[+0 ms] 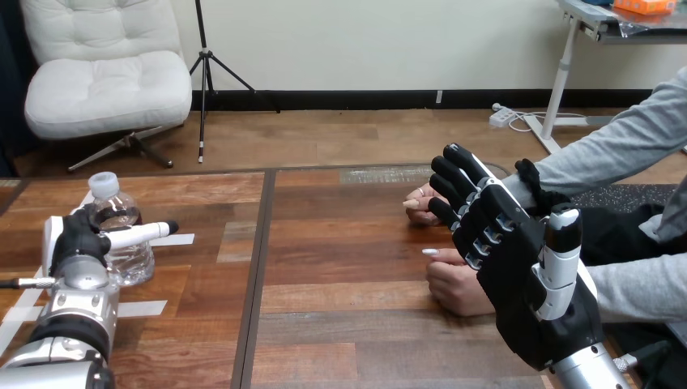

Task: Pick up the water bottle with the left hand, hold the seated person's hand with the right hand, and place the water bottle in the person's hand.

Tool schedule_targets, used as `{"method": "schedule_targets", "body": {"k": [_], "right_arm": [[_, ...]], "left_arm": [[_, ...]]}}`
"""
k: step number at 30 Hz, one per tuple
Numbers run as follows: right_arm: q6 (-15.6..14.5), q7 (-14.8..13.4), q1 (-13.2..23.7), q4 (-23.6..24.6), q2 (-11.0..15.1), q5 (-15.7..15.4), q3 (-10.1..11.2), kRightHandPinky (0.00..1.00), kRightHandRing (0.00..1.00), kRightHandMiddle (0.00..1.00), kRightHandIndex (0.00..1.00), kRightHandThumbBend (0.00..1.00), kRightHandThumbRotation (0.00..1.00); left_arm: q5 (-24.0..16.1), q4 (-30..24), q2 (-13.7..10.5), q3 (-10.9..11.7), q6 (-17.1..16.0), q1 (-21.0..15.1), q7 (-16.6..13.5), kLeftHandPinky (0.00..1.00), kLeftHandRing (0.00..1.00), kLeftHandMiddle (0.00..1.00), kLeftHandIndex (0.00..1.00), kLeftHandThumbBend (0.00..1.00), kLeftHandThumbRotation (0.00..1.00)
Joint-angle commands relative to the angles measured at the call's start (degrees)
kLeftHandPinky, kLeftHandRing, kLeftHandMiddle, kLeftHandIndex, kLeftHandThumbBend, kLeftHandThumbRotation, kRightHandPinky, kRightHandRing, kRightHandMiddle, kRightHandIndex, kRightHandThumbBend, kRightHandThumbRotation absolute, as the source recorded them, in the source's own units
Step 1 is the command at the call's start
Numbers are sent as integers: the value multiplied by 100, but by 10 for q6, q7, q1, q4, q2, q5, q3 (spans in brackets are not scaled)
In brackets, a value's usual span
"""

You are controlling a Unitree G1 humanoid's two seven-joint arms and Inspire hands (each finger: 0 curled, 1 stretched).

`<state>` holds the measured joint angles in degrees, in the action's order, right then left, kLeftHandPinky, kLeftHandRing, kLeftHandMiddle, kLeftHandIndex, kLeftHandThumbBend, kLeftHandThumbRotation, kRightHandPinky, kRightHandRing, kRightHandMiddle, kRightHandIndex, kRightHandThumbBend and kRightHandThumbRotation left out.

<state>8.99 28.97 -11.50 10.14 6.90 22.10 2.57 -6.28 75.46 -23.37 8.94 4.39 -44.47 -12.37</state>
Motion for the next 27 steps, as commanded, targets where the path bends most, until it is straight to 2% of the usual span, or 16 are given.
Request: {"method": "schedule_targets", "body": {"k": [1,19,27], "right_arm": [[16,0,21,25,-1,3,-1,100,99,96,95,98,100],[11,-1,16,31,-2,7,-2,99,99,96,94,99,100],[10,-4,14,34,-2,4,-3,99,98,96,94,99,100]], "left_arm": [[-11,-2,-11,-12,1,-59,5,82,90,92,92,91,11],[-13,1,-14,-7,3,-65,18,81,89,92,92,89,12],[-12,0,-12,-5,7,-68,14,82,89,91,91,90,12]]}}
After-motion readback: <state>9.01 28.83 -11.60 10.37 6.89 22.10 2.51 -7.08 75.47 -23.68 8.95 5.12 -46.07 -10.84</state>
